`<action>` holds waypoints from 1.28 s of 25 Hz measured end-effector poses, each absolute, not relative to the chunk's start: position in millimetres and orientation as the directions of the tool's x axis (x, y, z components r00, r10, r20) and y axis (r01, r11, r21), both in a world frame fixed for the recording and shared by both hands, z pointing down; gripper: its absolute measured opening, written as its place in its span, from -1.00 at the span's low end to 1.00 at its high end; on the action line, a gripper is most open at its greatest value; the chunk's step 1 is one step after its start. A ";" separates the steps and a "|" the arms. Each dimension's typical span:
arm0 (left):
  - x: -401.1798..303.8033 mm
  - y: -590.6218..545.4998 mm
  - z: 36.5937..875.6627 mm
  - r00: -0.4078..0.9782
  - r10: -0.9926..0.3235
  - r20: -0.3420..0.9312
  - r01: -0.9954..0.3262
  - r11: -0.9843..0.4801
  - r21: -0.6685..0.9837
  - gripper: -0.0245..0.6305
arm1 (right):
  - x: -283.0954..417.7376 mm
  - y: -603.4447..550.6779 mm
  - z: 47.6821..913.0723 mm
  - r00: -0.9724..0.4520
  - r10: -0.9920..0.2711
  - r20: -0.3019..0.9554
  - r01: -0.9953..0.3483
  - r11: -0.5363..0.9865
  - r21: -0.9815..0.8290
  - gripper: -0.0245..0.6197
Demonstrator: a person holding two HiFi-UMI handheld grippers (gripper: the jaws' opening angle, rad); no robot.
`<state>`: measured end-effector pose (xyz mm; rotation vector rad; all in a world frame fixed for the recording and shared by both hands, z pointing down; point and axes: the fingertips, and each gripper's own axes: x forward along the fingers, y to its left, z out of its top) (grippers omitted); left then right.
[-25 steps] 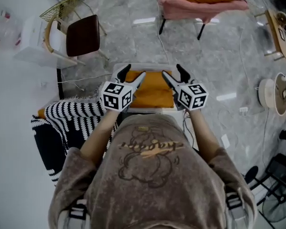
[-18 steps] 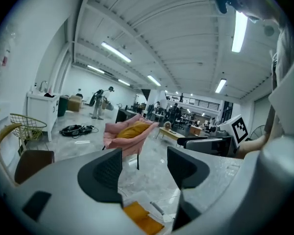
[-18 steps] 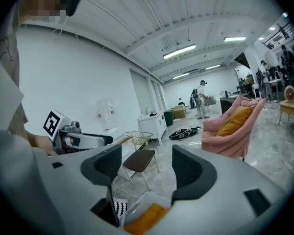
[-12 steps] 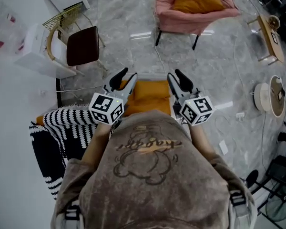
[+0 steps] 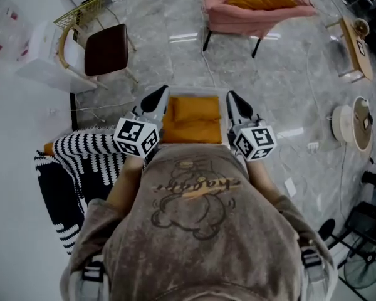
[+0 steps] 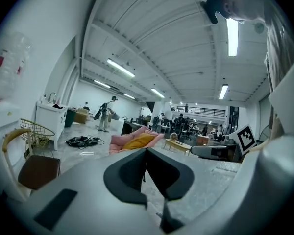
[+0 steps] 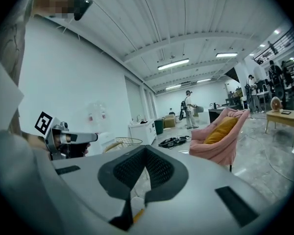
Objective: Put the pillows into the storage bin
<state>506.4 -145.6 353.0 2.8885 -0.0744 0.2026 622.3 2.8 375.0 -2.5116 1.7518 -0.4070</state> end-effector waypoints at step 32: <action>519.2 -145.8 381.5 0.978 -0.035 0.207 -0.097 -0.950 0.296 -0.91 | 643.6 17.6 402.2 0.351 -0.909 0.225 -0.897 -0.396 -0.197 -0.92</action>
